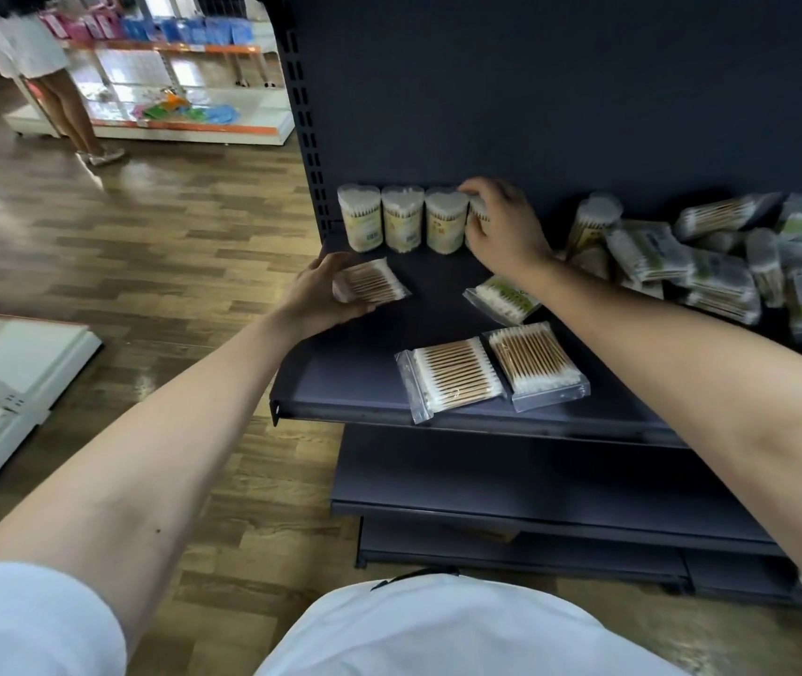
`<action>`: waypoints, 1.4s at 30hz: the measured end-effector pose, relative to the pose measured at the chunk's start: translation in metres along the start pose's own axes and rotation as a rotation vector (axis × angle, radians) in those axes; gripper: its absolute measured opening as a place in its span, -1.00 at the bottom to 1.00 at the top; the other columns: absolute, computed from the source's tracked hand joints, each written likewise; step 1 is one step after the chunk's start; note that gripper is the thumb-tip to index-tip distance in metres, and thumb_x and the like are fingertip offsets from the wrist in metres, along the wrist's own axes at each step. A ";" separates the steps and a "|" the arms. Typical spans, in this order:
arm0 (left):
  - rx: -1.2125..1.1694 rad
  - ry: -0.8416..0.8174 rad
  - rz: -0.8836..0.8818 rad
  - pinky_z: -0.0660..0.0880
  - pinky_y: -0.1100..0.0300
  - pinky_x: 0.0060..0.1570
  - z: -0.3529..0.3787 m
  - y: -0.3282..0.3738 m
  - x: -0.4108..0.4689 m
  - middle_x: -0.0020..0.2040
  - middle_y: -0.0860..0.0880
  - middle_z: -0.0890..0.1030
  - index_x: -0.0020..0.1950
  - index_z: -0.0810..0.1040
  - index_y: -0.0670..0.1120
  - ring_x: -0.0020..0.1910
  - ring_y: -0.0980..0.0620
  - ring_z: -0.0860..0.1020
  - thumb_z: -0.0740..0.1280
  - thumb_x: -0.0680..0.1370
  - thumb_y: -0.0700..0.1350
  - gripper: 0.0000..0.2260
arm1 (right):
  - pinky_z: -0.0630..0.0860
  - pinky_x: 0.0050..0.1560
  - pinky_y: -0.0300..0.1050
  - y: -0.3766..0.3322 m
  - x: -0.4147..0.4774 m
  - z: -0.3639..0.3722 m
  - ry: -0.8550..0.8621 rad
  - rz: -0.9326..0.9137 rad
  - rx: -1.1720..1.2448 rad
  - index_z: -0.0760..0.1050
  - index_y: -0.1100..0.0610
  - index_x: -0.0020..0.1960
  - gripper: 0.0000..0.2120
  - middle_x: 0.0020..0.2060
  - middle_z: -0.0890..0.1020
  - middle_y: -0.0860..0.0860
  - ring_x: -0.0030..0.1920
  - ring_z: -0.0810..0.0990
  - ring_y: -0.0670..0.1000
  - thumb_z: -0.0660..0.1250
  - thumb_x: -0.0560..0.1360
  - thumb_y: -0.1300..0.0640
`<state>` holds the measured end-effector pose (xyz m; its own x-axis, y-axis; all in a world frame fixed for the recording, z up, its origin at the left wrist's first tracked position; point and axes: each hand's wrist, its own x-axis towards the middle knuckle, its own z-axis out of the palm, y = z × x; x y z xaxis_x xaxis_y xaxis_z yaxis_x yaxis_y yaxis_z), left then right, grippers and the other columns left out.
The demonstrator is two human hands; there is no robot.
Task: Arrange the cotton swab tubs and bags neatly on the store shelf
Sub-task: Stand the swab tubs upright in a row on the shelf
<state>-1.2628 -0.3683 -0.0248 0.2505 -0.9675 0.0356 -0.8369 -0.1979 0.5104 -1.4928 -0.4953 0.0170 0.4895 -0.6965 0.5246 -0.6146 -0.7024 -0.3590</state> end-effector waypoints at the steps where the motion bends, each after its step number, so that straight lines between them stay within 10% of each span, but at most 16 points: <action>1: 0.008 -0.010 0.005 0.28 0.13 0.17 -0.001 -0.001 -0.001 0.30 -0.06 0.44 0.40 0.31 0.03 0.32 -0.11 0.35 0.49 0.34 0.11 -0.31 | 0.33 0.17 -0.11 -0.004 0.000 0.001 -0.035 -0.036 0.039 0.44 0.20 0.21 -0.68 0.18 0.50 0.14 0.20 0.46 0.16 0.22 0.46 0.27; 8: 0.011 -0.063 0.076 0.30 0.11 0.19 0.001 0.009 -0.004 0.28 -0.05 0.43 0.38 0.37 0.02 0.29 -0.07 0.36 0.49 0.36 0.10 -0.36 | 0.35 0.08 -0.24 -0.005 -0.018 0.004 -0.277 -0.104 0.167 0.50 0.16 0.13 -0.75 0.11 0.53 0.03 0.12 0.47 -0.06 0.30 0.45 0.23; 18: 0.087 -0.011 0.216 0.22 -0.01 0.37 0.028 0.067 0.014 0.40 -0.12 0.32 0.45 0.24 0.00 0.39 -0.20 0.27 0.38 0.41 -0.14 -0.37 | 0.35 0.10 -0.23 0.044 -0.043 -0.052 0.012 0.053 -0.007 0.54 0.20 0.07 -0.79 0.06 0.58 0.10 0.11 0.53 0.08 0.25 0.45 0.22; 28: -0.011 -0.109 0.465 0.33 -0.01 0.30 0.071 0.141 0.032 0.35 -0.13 0.39 0.40 0.34 -0.04 0.34 -0.16 0.36 0.34 0.46 -0.09 -0.48 | 0.45 0.20 0.04 0.098 -0.104 -0.098 -0.110 0.188 -0.154 0.55 0.22 0.13 -0.46 0.19 0.54 0.18 0.20 0.52 0.20 0.14 0.37 -0.14; 42: 0.156 -0.161 0.499 0.01 -0.08 0.47 0.115 0.179 0.052 0.51 -0.02 0.15 0.50 0.15 0.04 0.49 -0.15 0.02 0.32 0.48 0.03 -0.36 | 0.11 0.47 -0.05 0.120 -0.130 -0.109 -0.192 0.282 -0.172 0.43 0.09 0.29 -0.61 0.49 0.16 0.00 0.50 0.09 0.03 0.34 0.47 0.16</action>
<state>-1.4560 -0.4719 -0.0302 -0.2628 -0.9594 0.1021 -0.9004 0.2818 0.3313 -1.6976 -0.4735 -0.0105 0.3836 -0.8851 0.2634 -0.8284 -0.4559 -0.3254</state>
